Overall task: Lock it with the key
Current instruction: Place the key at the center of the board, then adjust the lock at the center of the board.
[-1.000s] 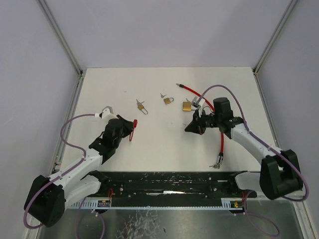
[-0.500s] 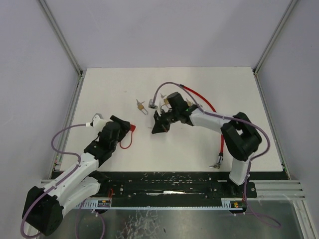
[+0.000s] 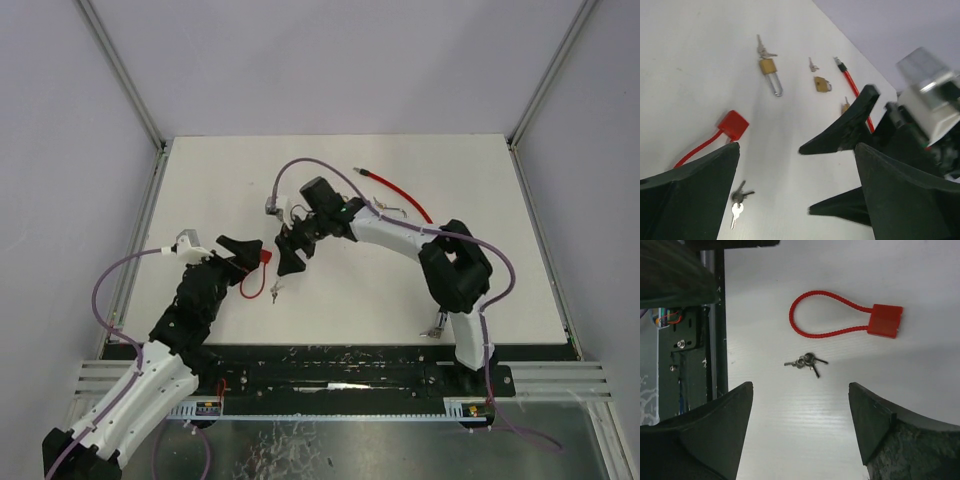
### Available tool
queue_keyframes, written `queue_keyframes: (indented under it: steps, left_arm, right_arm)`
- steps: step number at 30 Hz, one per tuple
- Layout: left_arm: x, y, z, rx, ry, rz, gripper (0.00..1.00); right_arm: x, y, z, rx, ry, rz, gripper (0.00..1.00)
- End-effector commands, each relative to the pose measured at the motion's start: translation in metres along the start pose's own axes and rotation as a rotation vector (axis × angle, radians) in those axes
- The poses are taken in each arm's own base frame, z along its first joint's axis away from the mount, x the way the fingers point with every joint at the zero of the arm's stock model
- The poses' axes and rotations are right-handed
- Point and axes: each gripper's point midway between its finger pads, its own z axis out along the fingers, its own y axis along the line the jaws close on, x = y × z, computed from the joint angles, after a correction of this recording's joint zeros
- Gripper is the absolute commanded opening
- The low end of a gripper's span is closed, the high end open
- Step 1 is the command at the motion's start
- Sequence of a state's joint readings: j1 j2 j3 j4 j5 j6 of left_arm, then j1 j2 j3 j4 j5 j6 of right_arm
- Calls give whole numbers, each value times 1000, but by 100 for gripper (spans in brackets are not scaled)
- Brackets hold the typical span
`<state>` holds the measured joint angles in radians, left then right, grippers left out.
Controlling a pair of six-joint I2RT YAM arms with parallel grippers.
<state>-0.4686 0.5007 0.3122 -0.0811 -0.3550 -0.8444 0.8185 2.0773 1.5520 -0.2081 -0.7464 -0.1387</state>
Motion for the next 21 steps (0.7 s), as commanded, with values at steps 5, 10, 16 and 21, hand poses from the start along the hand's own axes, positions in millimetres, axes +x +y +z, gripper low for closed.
queue_keyframes:
  steps: [5, 10, 16, 21]
  left_arm:
    - [13, -114, -14, 627, 75, 176, 100]
    - [30, -151, 13, 506, 46, 490, 94]
    - [41, -201, 25, 396, -93, 752, 100]
    - [31, -242, 45, 435, -210, 779, 100]
  right_arm:
    - [-8, -18, -153, 161, 3, -227, 82]
    - [19, -49, -232, 568, 74, -203, 96]
    - [75, -62, -300, 747, -4, 53, 99]
    - [134, -71, -340, 814, -87, 197, 99]
